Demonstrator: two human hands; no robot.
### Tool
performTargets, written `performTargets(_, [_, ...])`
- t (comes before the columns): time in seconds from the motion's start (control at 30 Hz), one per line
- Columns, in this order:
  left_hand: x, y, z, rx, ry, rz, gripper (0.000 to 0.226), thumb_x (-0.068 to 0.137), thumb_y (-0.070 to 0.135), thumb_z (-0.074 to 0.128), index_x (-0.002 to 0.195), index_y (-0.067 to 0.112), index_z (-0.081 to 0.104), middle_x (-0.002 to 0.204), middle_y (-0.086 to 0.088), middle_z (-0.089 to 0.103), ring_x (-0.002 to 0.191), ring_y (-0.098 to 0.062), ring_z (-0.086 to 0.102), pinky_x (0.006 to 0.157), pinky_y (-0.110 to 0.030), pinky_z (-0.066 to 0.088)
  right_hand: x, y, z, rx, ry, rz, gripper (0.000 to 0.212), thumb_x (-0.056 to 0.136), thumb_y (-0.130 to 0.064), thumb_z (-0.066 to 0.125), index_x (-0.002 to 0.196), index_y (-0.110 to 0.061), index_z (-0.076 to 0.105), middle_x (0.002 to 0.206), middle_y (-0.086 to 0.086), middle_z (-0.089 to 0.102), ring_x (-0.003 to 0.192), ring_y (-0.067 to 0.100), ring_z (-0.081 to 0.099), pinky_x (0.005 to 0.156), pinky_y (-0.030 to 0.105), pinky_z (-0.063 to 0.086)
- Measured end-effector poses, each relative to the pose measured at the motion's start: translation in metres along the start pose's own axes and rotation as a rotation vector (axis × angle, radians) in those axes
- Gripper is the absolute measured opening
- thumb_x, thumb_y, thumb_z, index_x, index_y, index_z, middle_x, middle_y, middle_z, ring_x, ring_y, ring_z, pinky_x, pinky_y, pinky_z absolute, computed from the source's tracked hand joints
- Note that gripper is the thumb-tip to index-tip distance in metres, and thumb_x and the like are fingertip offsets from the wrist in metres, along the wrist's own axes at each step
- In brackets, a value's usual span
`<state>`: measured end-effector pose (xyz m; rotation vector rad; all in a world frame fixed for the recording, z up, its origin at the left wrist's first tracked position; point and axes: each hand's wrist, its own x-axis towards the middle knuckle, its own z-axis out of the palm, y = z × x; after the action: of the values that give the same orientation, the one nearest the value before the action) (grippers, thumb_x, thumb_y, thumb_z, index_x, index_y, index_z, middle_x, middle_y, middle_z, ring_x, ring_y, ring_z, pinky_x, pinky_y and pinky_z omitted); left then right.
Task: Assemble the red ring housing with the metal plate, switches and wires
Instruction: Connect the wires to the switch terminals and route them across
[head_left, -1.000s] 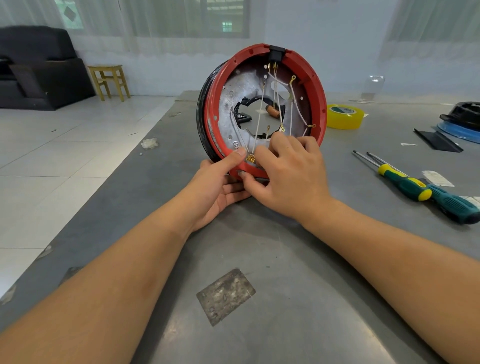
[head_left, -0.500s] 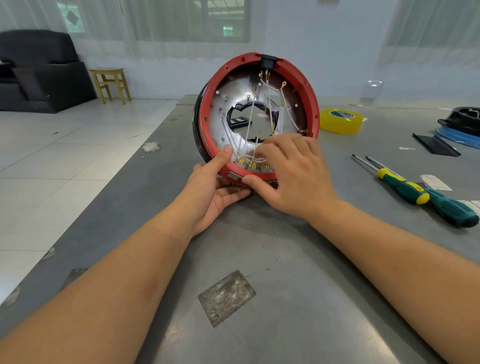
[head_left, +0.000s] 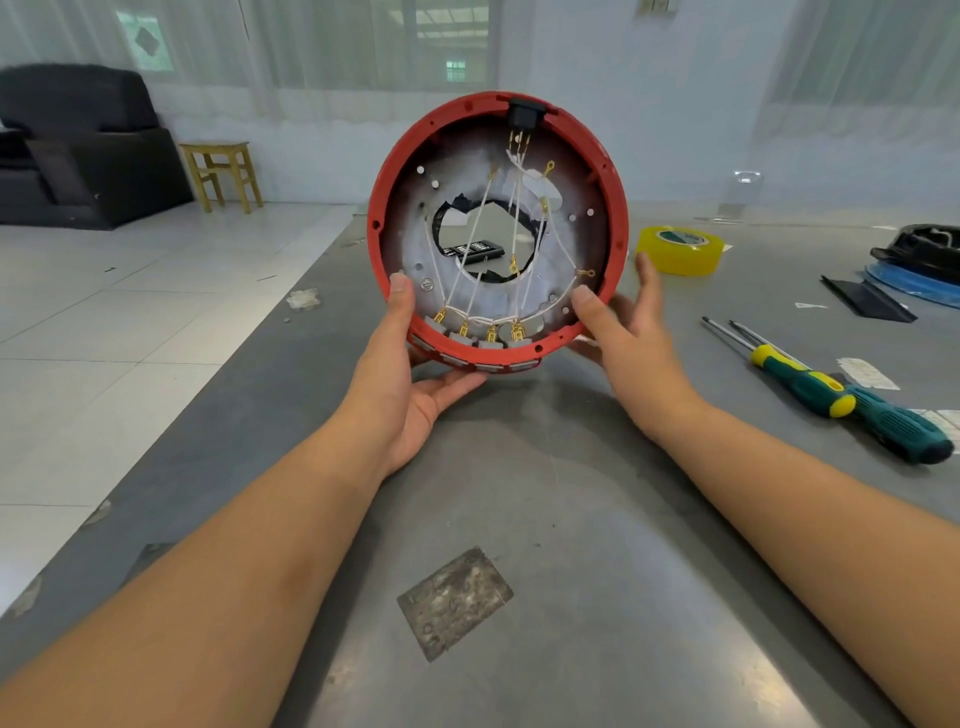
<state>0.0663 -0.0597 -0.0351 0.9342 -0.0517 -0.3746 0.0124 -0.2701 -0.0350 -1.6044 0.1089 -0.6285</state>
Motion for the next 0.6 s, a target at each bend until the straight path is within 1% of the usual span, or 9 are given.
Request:
performTargets(0.03, [0.000,0.000,0.000,0.007,0.007,0.011,0.056,0.091,0.066,0.068,0.127,0.023,0.067,0.121,-0.012,0.074,0.098,-0.038,0.079,0.084,-0.053,0.065,0.000,0.000,0.002,0.075,-0.037,0.054,0.075,0.098,-0.033,0.067,0.158,-0.027,0.021,0.133,0.015,0.064,0.112,0.026,0.070,0.102,0.049,0.054])
performTargets(0.1, [0.000,0.000,0.001,0.027,0.021,0.041,0.062,0.090,0.066,0.069,0.133,0.022,0.064,0.124,-0.010,0.074,0.100,-0.034,0.079,0.085,-0.049,0.066,0.001,0.000,0.004,0.165,-0.063,0.123,0.054,0.098,-0.027,0.068,0.146,-0.016,0.043,0.112,0.011,0.073,0.103,0.026,0.073,0.098,0.049,0.057])
performTargets(0.17, [-0.001,0.000,0.002,0.055,0.027,0.065,0.077,0.080,0.063,0.076,0.141,0.020,0.058,0.132,-0.009,0.070,0.102,-0.032,0.078,0.084,-0.042,0.065,0.000,0.000,0.006,0.263,-0.076,0.167,0.045,0.098,-0.024,0.068,0.136,-0.010,0.051,0.104,0.008,0.074,0.099,0.025,0.074,0.093,0.046,0.059])
performTargets(0.23, [-0.002,0.000,0.003,0.063,0.009,0.071,0.087,0.074,0.054,0.081,0.145,0.013,0.054,0.135,-0.009,0.068,0.103,-0.029,0.078,0.086,-0.037,0.065,-0.001,-0.001,0.008,0.358,-0.082,0.191,0.034,0.097,-0.021,0.068,0.127,-0.011,0.055,0.103,0.009,0.074,0.100,0.028,0.073,0.089,0.044,0.060])
performTargets(0.3, [-0.002,-0.001,0.006,0.087,-0.029,0.053,0.071,0.084,0.044,0.082,0.141,0.008,0.057,0.132,-0.012,0.070,0.102,-0.026,0.079,0.087,-0.035,0.065,-0.002,-0.001,0.010,0.428,-0.054,0.205,0.029,0.097,-0.018,0.068,0.123,-0.013,0.057,0.108,0.011,0.073,0.103,0.030,0.071,0.092,0.046,0.060])
performTargets(0.4, [-0.001,-0.005,0.008,0.221,-0.036,0.008,0.043,0.094,0.038,0.077,0.126,0.011,0.066,0.127,-0.014,0.067,0.103,-0.026,0.077,0.084,-0.035,0.066,-0.002,-0.001,0.014,0.465,-0.008,0.185,0.040,0.096,-0.012,0.068,0.133,-0.008,0.053,0.116,0.013,0.069,0.104,0.028,0.069,0.098,0.049,0.057])
performTargets(0.47, [0.000,-0.006,0.008,0.310,-0.033,-0.015,0.036,0.096,0.038,0.075,0.121,0.012,0.067,0.123,-0.018,0.069,0.107,-0.029,0.074,0.077,-0.032,0.065,-0.002,-0.001,0.014,0.467,-0.001,0.164,0.045,0.096,-0.010,0.068,0.137,-0.005,0.051,0.117,0.014,0.067,0.104,0.027,0.068,0.099,0.050,0.056])
performTargets(0.5, [0.001,-0.006,0.008,0.328,-0.038,-0.027,0.035,0.098,0.037,0.074,0.119,0.011,0.067,0.117,-0.021,0.072,0.106,-0.033,0.074,0.073,-0.031,0.065,-0.002,0.000,0.014,0.465,-0.005,0.158,0.045,0.095,-0.009,0.068,0.137,-0.004,0.051,0.116,0.014,0.066,0.104,0.027,0.068,0.099,0.050,0.056])
performTargets(0.6, [-0.001,-0.003,0.007,0.310,-0.087,-0.064,0.035,0.103,0.034,0.068,0.121,0.005,0.063,0.100,-0.029,0.077,0.095,-0.041,0.078,0.069,-0.034,0.065,-0.001,0.003,0.013,0.451,-0.045,0.157,0.036,0.095,-0.008,0.068,0.128,-0.009,0.056,0.110,0.014,0.067,0.100,0.025,0.067,0.099,0.049,0.056])
